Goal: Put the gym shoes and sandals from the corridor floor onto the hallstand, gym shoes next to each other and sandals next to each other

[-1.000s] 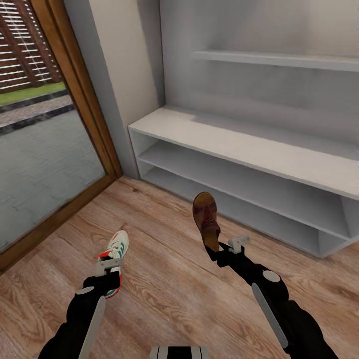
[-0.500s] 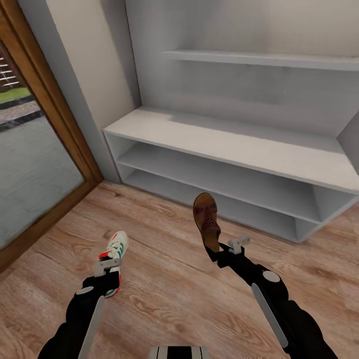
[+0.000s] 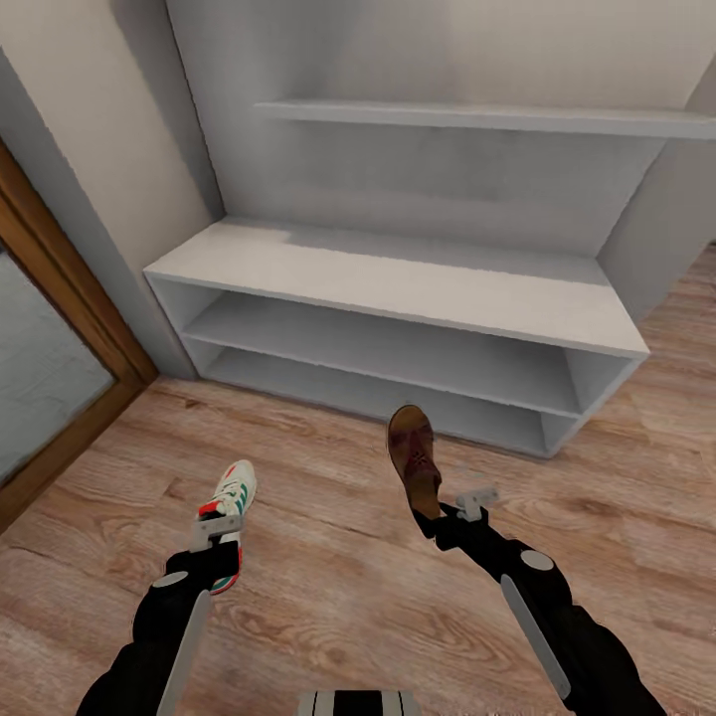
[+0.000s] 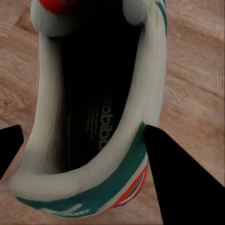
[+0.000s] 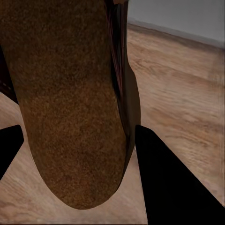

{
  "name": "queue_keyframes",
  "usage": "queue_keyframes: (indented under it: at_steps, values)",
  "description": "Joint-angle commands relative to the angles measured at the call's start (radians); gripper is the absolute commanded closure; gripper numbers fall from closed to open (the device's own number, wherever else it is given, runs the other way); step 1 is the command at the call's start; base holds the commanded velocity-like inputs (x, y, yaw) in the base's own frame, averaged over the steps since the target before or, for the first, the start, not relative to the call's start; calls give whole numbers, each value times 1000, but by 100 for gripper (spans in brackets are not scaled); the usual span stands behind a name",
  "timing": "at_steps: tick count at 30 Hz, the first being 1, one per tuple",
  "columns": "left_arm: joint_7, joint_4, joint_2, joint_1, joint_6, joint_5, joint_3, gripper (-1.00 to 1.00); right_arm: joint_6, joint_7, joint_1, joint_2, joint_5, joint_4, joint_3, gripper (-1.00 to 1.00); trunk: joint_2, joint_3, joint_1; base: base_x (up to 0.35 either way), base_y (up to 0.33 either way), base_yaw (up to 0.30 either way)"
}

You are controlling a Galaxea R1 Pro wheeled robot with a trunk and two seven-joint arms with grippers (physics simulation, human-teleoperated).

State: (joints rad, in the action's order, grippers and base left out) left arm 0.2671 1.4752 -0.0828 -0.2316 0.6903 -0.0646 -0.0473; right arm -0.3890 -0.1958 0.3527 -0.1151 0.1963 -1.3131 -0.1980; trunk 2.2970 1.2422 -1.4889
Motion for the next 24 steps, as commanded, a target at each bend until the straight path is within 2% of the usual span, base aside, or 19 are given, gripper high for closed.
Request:
queue_keyframes:
  at_steps: [1,8,16,20,24]
  values:
    - [-2,0,0,0,1,2,0,100,-1,0,0,0,5,6,0,100,0,0,0,0,0,-287]
    - [-2,0,-2,0,1,1,36,100,-1,-2,0,0,6,16,0,100,0,0,0,0,0,-287]
    - [-2,0,-1,0,2,2,39,100,-1,-4,0,1,6,55,1,100,0,0,0,0,0,-290]
    - [-2,0,-5,0,46,2,40,100,-1,-5,0,1,6,60,0,100,0,0,0,0,0,-291]
    - [-2,0,-6,0,63,1,41,100,-1,-5,0,1,6,61,0,100,0,0,0,0,0,-291]
